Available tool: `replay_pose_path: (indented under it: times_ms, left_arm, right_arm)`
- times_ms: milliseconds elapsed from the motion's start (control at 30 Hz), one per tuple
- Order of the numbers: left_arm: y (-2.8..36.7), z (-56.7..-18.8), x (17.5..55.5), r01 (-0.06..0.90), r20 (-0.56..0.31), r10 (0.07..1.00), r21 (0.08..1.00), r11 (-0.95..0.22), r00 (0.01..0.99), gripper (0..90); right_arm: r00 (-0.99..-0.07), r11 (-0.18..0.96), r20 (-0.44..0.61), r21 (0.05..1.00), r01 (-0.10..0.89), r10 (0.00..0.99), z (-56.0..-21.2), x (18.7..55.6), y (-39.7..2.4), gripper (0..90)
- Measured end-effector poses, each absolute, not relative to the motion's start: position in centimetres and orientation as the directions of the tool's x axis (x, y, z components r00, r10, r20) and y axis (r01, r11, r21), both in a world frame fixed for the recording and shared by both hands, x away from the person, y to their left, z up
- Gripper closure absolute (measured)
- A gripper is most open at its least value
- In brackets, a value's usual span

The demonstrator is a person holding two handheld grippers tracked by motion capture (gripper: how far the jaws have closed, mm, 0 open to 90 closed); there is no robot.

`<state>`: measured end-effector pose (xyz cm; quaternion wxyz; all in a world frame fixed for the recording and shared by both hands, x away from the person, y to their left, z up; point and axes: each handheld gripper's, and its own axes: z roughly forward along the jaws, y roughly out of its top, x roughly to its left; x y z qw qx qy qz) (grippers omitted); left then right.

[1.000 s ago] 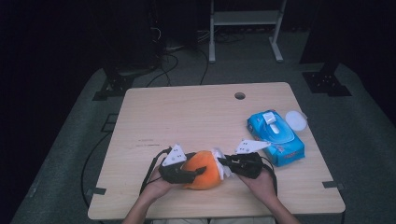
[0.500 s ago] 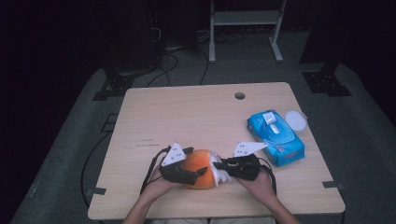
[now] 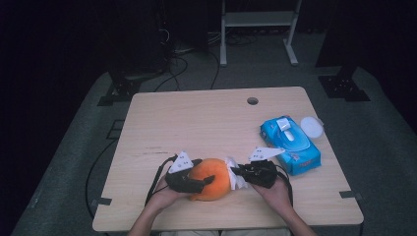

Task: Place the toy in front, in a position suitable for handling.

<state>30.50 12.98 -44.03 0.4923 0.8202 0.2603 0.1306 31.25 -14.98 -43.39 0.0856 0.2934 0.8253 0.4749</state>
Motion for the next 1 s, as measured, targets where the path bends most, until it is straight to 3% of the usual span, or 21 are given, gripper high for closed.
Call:
replay_pose_path:
  times_ms: [200, 400, 700, 800, 933, 1000]
  left_arm:
    - [13.1, -44.2, 30.5, 0.299, -0.041, 0.562, 0.878, -0.374, 0.826, 26.0]
    - [13.3, -44.3, 30.6, 0.314, -0.061, 0.569, 0.879, -0.359, 0.820, 26.3]
    - [10.7, -43.8, 28.6, 0.186, 0.066, 0.503, 0.881, -0.434, 0.862, 26.3]
    - [10.9, -43.7, 28.6, 0.177, 0.066, 0.487, 0.883, -0.435, 0.871, 26.1]
    - [11.7, -43.5, 29.2, 0.209, 0.025, 0.508, 0.893, -0.398, 0.861, 15.8]
    - [11.8, -43.8, 29.3, 0.229, 0.007, 0.514, 0.890, -0.393, 0.858, 14.7]
  right_arm:
    - [-0.850, 0.394, 0.086, 0.859, 0.327, 0.520, -42.3, 30.0, -13.7, 82.1]
    - [-0.812, 0.385, 0.140, 0.826, 0.412, 0.567, -43.7, 31.1, -14.7, 82.1]
    - [-0.836, 0.360, 0.107, 0.868, 0.343, 0.538, -41.7, 30.1, -13.6, 82.1]
    - [-0.832, 0.355, 0.134, 0.859, 0.368, 0.538, -42.3, 30.4, -13.9, 82.1]
    - [-0.819, 0.353, 0.145, 0.850, 0.390, 0.555, -42.9, 30.7, -14.4, 82.1]
    - [-0.816, 0.346, 0.151, 0.851, 0.394, 0.558, -43.0, 30.7, -14.4, 82.1]
